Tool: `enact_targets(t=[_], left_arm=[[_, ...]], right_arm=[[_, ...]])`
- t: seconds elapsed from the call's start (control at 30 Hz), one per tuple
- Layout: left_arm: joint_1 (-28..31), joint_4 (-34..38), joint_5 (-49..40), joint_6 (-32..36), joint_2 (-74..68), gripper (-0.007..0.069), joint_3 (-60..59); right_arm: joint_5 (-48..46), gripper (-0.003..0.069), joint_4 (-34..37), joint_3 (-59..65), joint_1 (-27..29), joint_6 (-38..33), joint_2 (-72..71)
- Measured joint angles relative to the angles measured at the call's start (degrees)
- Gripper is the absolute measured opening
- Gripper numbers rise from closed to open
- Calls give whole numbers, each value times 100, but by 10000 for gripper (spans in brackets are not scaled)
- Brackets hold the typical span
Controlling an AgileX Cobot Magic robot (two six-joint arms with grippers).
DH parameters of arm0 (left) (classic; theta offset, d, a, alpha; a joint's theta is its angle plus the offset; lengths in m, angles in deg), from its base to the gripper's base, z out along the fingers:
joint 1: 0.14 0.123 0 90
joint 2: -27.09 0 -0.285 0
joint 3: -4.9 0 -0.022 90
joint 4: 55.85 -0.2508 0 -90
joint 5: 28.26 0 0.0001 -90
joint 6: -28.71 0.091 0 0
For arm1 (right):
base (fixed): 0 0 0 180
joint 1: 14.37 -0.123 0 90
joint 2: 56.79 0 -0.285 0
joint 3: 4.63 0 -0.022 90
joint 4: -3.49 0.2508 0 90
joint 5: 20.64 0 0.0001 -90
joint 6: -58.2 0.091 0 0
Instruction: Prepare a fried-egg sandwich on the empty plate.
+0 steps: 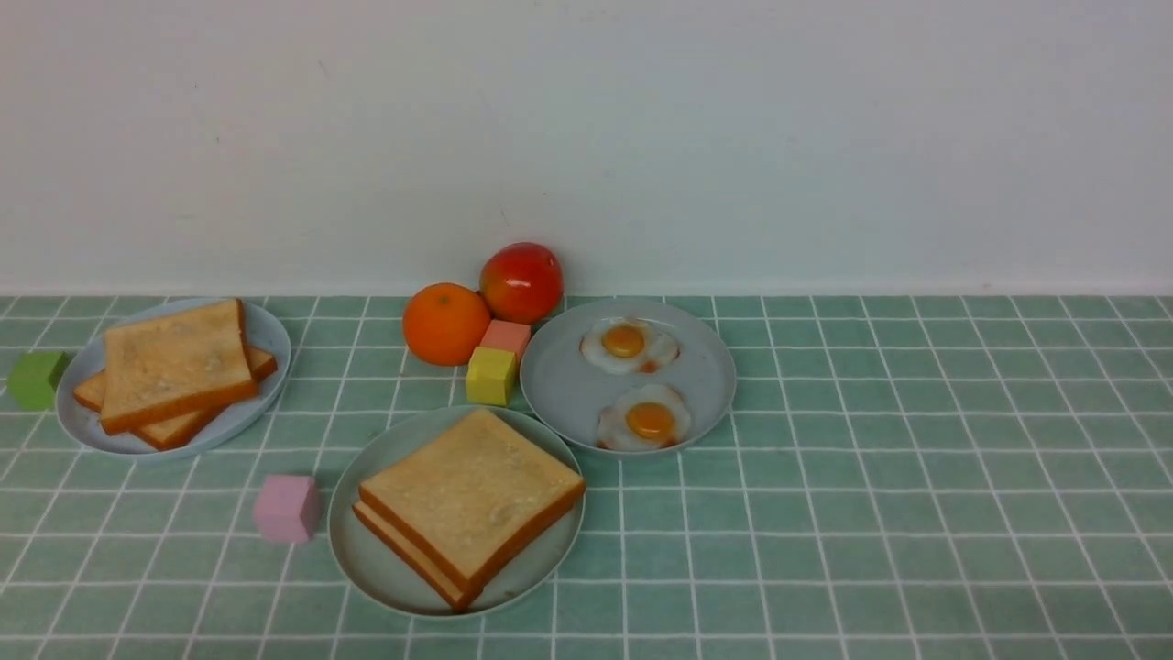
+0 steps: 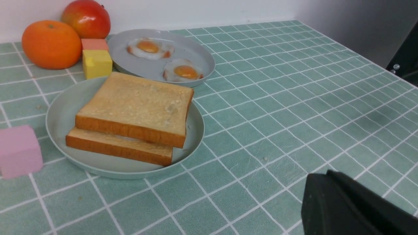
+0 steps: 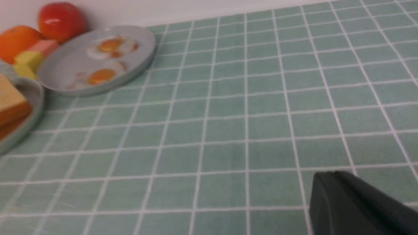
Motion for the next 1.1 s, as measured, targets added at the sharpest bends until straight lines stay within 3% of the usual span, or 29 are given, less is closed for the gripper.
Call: enact_targets(t=[0.13, 0.3, 0.47, 0.57, 0.7, 1.1], left_arm=[[0, -6, -2, 0, 0, -6, -2], [0, -6, -2, 0, -3, -2, -2], [0, -6, -2, 0, -7, 1, -2], [0, -6, -2, 0, -7, 3, -2], [0, -6, -2, 0, -7, 8, -2], [0, -6, -2, 0, -7, 18, -2]], right_arm=[[-22, -14, 380, 10, 192, -830, -29], [-47, -14, 245, 10, 13, -988, -29], [-30, -14, -677, 0, -507, 33, -29], [-24, -14, -1276, 0, -546, 883, -29], [-24, -13, -1669, 0, -557, 1446, -29], [-24, -6, -1788, 0, -557, 1562, -29]])
